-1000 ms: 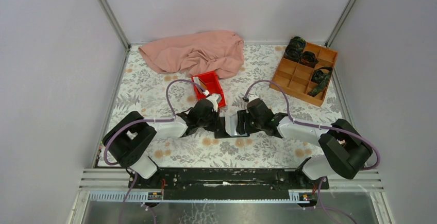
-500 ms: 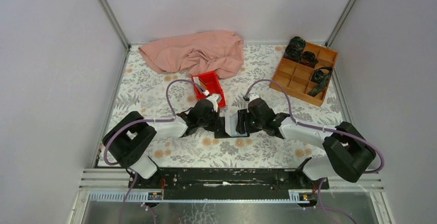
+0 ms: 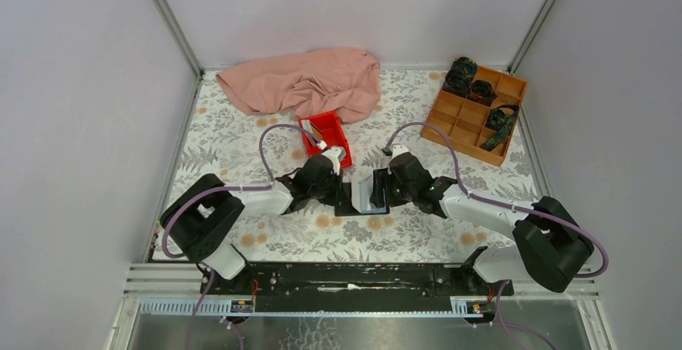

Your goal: Take the credit cards out of the card holder

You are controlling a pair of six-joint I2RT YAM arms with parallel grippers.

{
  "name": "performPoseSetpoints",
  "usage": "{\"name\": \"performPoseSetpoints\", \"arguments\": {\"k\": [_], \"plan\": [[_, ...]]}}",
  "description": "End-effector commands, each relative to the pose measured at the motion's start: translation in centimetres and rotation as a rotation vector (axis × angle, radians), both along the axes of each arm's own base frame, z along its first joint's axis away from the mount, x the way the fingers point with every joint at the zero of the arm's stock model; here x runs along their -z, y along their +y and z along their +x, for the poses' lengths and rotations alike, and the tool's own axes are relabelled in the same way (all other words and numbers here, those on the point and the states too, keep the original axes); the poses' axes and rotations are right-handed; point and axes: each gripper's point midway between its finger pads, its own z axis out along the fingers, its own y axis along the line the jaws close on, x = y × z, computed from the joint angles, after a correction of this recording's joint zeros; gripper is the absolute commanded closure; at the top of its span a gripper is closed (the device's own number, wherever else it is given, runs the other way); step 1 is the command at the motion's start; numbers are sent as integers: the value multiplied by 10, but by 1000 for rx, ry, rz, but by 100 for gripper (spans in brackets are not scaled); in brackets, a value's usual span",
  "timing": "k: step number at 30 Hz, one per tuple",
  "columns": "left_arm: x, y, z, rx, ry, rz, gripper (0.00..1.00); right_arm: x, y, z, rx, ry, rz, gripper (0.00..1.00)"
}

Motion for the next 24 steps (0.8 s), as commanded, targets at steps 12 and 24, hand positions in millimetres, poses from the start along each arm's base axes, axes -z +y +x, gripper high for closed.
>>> {"name": "performPoseSetpoints", "arguments": {"k": [12, 24], "plan": [[11, 4, -7, 18, 23, 27, 100, 18, 21, -1, -46, 55, 69, 36], [10, 4, -8, 22, 24, 23, 100, -3, 46, -3, -129, 45, 188, 35]]}}
